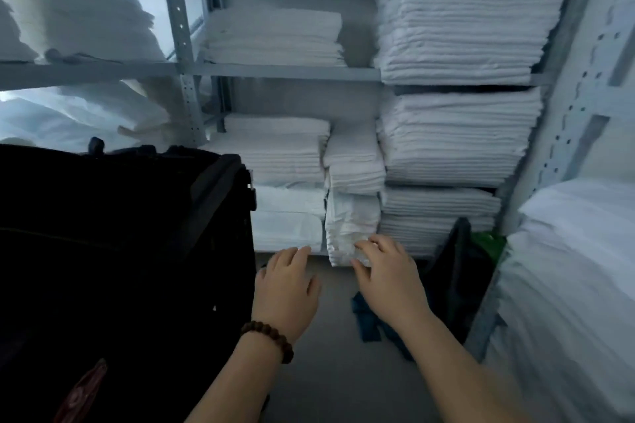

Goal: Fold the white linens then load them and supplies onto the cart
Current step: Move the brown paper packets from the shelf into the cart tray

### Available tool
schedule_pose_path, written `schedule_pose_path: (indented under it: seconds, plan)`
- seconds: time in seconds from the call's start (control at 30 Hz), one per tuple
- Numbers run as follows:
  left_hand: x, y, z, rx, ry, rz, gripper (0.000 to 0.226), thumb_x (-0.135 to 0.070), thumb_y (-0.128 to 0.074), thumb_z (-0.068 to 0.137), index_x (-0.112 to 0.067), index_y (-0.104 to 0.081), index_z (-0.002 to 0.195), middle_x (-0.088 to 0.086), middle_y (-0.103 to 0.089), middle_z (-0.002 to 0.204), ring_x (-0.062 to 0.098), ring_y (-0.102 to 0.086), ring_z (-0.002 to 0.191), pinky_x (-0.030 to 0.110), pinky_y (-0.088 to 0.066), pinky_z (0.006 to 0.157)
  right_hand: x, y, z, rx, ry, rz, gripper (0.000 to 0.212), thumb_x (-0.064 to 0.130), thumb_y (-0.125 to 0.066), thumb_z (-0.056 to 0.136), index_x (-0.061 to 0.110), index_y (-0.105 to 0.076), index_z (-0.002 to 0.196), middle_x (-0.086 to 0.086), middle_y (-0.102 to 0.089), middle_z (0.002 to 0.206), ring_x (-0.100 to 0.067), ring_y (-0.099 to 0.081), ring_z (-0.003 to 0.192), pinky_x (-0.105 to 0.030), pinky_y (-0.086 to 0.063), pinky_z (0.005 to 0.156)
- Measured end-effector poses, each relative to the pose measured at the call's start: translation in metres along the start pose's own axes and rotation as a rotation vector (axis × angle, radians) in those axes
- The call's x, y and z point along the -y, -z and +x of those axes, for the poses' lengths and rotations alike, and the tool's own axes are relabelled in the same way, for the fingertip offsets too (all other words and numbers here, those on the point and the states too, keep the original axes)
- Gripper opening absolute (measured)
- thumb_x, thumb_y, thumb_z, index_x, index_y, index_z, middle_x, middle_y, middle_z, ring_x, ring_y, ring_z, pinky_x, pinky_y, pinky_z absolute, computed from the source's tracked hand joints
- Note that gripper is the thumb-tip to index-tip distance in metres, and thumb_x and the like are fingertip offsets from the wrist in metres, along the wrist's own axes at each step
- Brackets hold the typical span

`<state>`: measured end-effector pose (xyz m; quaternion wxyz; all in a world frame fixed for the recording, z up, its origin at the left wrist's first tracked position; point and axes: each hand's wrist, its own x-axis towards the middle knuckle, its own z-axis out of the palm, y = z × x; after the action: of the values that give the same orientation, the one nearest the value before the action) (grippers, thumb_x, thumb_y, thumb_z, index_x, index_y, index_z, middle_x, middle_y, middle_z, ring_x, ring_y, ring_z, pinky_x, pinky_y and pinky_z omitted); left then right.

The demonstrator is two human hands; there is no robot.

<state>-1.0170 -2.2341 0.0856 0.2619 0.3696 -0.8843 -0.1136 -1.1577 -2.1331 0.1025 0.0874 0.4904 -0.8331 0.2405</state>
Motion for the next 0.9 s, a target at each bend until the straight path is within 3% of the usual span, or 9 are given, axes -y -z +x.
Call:
schedule_pose_path:
  seconds: [0.27,0.5,0.63,0.9]
  plan:
    - [-0.068,-0.058,-0.064,0.182,-0.149,-0.103,0.052,-0.04,-0.044,0.097,-0.028,-0.031,0.146,-0.009,-0.038,0.145,0.011,-0.032,0.133,0.031,-0.026,0.107,-0.07,0.015,-0.112,0.013,-0.235,-0.097,0.041,0.039,-0.04,0.1,0.028,-0.046,0.139,0.004,-0.033,0.149,-0.016,-0.023,0.14,-0.039,-0.028,0.112]
    - [-0.146,-0.098,-0.114,0.337,-0.322,-0.117,0.053,-0.045,-0.041,0.098,-0.031,-0.028,0.147,-0.011,-0.036,0.147,0.01,-0.028,0.137,0.035,-0.026,0.111,-0.125,0.05,-0.204,-0.028,-0.419,-0.161,0.039,0.036,-0.044,0.098,0.025,-0.049,0.135,0.001,-0.039,0.145,-0.018,-0.031,0.135,-0.031,-0.031,0.107]
    - [-0.196,-0.113,-0.143,0.41,-0.436,-0.139,0.054,-0.045,-0.042,0.097,-0.029,-0.028,0.147,-0.01,-0.036,0.147,0.012,-0.028,0.137,0.037,-0.026,0.112,-0.152,0.071,-0.253,-0.043,-0.541,-0.194,0.038,0.035,-0.045,0.096,0.026,-0.05,0.133,0.001,-0.04,0.142,-0.019,-0.033,0.132,-0.034,-0.034,0.103]
    - [-0.301,-0.143,-0.202,0.531,-0.667,-0.226,0.052,-0.044,-0.042,0.097,-0.029,-0.03,0.145,-0.009,-0.039,0.145,0.013,-0.032,0.134,0.032,-0.028,0.109,-0.213,0.113,-0.346,-0.034,-0.793,-0.247,0.042,0.037,-0.041,0.098,0.028,-0.044,0.139,0.002,-0.037,0.145,-0.02,-0.029,0.136,-0.034,-0.029,0.108]
